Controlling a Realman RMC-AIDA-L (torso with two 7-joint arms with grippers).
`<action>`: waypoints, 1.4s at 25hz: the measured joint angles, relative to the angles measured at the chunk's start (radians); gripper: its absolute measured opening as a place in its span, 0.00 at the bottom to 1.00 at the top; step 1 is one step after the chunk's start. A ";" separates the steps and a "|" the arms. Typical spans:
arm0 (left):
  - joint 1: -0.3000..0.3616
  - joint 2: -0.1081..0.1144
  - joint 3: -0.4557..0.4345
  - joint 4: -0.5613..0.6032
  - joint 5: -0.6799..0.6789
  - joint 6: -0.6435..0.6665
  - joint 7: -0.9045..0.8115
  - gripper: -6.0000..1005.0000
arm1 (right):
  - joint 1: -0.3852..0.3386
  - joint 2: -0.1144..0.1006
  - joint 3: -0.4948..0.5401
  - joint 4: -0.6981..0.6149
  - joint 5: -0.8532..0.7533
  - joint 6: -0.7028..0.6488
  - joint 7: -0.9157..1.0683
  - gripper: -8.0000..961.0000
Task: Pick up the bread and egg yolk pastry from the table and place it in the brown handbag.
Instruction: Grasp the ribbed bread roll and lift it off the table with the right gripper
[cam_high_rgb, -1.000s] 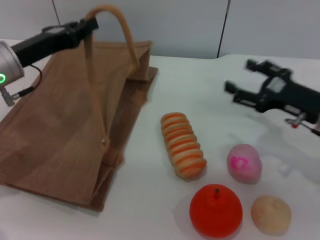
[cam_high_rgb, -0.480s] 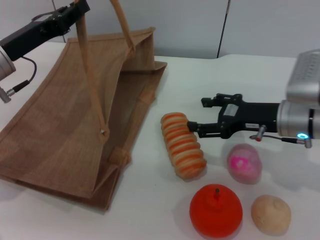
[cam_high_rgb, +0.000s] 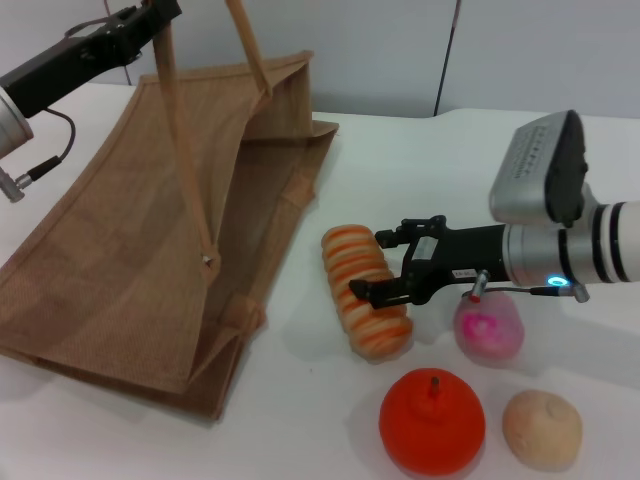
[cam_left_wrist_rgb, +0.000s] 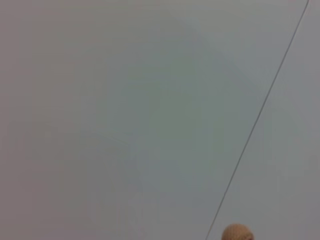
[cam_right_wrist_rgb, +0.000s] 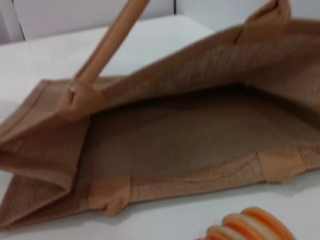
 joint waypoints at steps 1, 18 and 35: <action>-0.001 0.000 0.000 0.000 0.000 -0.001 0.000 0.13 | 0.007 0.000 -0.004 0.009 -0.003 0.012 0.001 0.87; -0.005 0.002 0.001 -0.010 -0.001 -0.001 0.004 0.14 | 0.035 0.003 -0.018 0.045 -0.030 0.098 0.031 0.87; -0.014 0.003 0.000 -0.021 -0.001 -0.001 0.008 0.14 | 0.056 0.004 -0.018 0.059 -0.096 0.102 0.053 0.72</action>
